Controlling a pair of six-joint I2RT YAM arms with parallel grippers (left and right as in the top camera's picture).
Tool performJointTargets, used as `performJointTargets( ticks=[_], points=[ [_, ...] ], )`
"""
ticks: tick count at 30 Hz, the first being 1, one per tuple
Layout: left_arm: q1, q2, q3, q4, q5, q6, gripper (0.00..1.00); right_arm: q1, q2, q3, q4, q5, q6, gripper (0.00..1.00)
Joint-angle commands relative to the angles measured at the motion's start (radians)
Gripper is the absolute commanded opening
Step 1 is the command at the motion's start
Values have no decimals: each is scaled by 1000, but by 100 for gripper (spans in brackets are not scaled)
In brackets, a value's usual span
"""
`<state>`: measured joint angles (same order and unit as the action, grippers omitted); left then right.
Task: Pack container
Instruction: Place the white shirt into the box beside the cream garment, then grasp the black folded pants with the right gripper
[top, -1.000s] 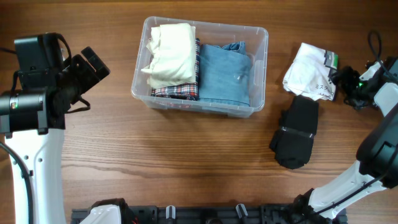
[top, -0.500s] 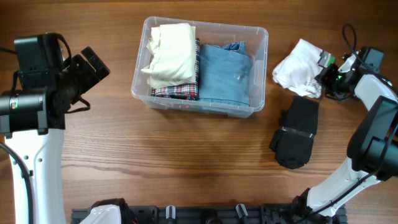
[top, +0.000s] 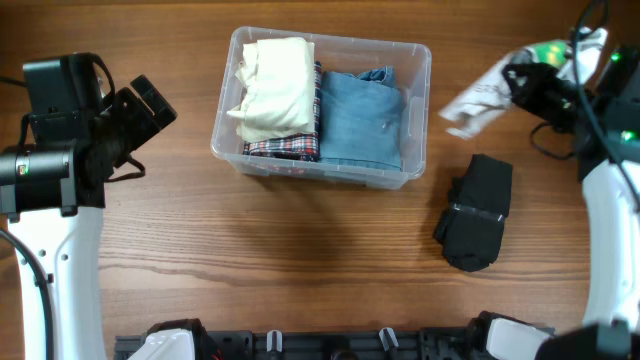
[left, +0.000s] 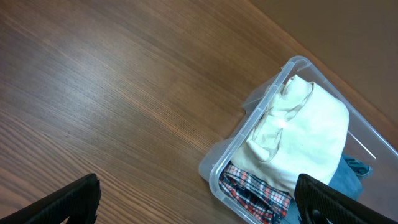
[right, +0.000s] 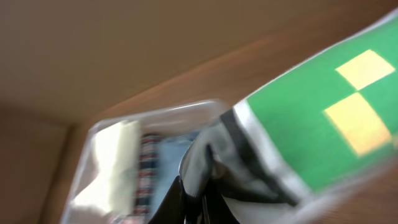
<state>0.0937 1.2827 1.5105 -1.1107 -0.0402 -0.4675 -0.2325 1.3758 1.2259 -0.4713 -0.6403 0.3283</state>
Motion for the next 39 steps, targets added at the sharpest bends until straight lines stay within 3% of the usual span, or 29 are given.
performJointTargets(
  ticks=[1,7,11,16,19,23,24,26,32,36,37,39],
  points=[
    [5,-4,8,2,-10,19,100,186,-17,4,36,-56,69,4],
    [5,-4,8,2,-10,19,100,473,95,4,284,-32,90,4],
    [5,-4,8,2,-10,19,100,520,182,4,372,-8,86,4],
    [5,-4,8,2,-10,19,100,519,323,4,222,177,-101,4],
    [5,-4,8,2,-10,19,100,501,365,4,98,319,-121,4],
    [5,-4,8,2,-10,19,100,458,322,5,35,333,-146,8],
    [5,-4,8,2,-10,19,100,448,309,5,26,333,-146,11],
    [5,-4,8,2,-10,19,100,421,272,5,2,333,-156,56],
    [5,-4,8,2,-10,19,100,312,126,5,-114,352,-140,56],
    [5,-4,8,2,-10,19,100,182,13,5,-250,352,16,93],
    [5,-4,8,2,-10,19,100,133,-8,5,-308,352,71,99],
    [5,-4,8,2,-10,19,100,29,-28,4,-439,351,136,100]
  ],
)
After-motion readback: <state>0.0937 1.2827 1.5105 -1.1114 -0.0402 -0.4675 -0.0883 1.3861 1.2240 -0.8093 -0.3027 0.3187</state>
